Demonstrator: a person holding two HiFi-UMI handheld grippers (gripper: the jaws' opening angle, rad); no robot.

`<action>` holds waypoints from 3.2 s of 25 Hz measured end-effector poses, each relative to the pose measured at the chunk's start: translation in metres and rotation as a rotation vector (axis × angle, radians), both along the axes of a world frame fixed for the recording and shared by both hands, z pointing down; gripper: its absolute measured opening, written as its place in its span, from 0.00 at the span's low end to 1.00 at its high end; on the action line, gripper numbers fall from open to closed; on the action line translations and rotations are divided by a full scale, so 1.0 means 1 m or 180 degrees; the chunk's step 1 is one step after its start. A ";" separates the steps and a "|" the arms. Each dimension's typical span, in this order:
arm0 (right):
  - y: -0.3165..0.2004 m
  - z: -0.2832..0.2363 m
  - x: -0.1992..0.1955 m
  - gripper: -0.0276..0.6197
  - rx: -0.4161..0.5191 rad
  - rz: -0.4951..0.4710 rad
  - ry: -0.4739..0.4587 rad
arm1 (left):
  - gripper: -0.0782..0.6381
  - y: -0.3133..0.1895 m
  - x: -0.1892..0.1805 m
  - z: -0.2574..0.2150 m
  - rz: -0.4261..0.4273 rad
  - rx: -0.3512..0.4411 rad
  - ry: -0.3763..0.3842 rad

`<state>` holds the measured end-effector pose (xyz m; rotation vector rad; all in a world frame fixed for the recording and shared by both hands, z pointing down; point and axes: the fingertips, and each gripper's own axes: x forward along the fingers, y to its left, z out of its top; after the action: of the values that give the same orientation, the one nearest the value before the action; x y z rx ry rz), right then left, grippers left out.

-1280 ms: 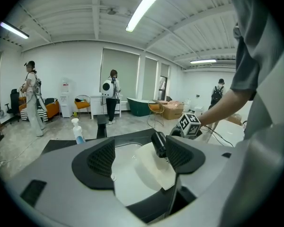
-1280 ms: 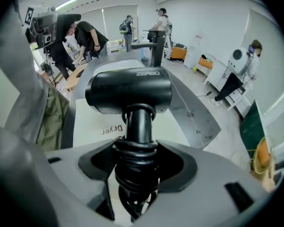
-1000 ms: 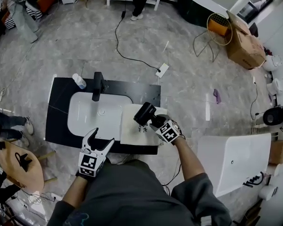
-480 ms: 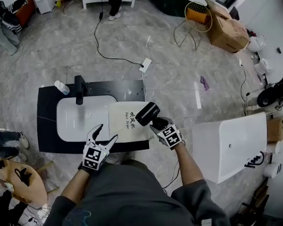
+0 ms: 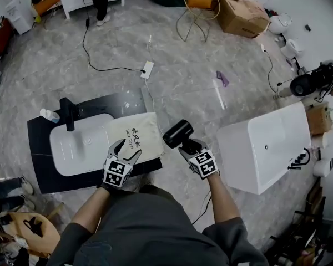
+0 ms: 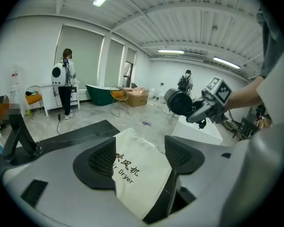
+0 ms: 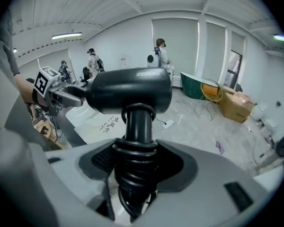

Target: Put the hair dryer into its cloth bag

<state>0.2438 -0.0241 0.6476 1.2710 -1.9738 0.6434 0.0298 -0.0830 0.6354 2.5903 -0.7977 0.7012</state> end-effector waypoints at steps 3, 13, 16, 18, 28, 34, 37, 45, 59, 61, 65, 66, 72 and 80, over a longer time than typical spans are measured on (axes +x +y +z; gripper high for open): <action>0.024 -0.007 0.024 0.41 0.0029 0.0203 -0.0040 | 0.55 0.001 0.030 0.023 0.0083 -0.0108 -0.0143; 0.118 -0.014 0.091 0.41 0.0017 0.0852 -0.0048 | 0.49 0.014 0.112 0.118 0.0215 -0.0454 -0.0839; 0.140 -0.013 0.104 0.41 -0.0006 0.0996 -0.0057 | 0.48 0.016 0.120 0.142 0.0202 -0.0491 -0.1173; 0.151 -0.011 0.110 0.41 -0.0021 0.1065 -0.0060 | 0.42 0.016 0.120 0.155 0.0186 -0.0462 -0.1373; 0.168 -0.010 0.123 0.41 -0.0052 0.1163 -0.0114 | 0.25 0.023 0.126 0.164 0.0295 -0.0376 -0.1456; 0.154 -0.013 0.121 0.41 -0.0009 0.1086 -0.0112 | 0.12 0.025 0.124 0.157 0.0260 -0.0401 -0.1296; 0.150 -0.011 0.118 0.41 -0.0016 0.1045 -0.0114 | 0.12 0.024 0.122 0.149 0.0252 -0.0393 -0.1181; 0.141 0.002 0.115 0.41 -0.0135 0.0821 -0.0014 | 0.12 0.024 0.098 0.107 0.0075 -0.0339 -0.0808; 0.070 0.034 0.076 0.41 -0.0318 0.0075 0.0091 | 0.12 0.024 0.073 0.073 -0.0069 -0.0274 -0.0608; 0.062 0.042 0.066 0.41 -0.0369 -0.0054 0.0103 | 0.12 0.025 0.069 0.072 -0.0081 -0.0277 -0.0594; 0.046 0.061 0.047 0.41 -0.0461 -0.0246 0.0103 | 0.12 0.026 0.063 0.070 -0.0121 -0.0263 -0.0582; 0.042 0.063 0.041 0.41 -0.0473 -0.0300 0.0099 | 0.12 0.027 0.062 0.069 -0.0128 -0.0257 -0.0581; 0.020 0.089 0.015 0.41 -0.0633 -0.0568 0.0144 | 0.12 0.030 0.062 0.065 -0.0113 -0.0212 -0.0557; 0.001 0.118 -0.013 0.41 -0.0836 -0.0848 0.0222 | 0.12 0.035 0.064 0.065 -0.0050 -0.0234 -0.0491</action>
<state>0.2312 -0.0234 0.7654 0.8447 -1.8863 0.6880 0.0940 -0.0479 0.7000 2.4848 -0.8204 0.9171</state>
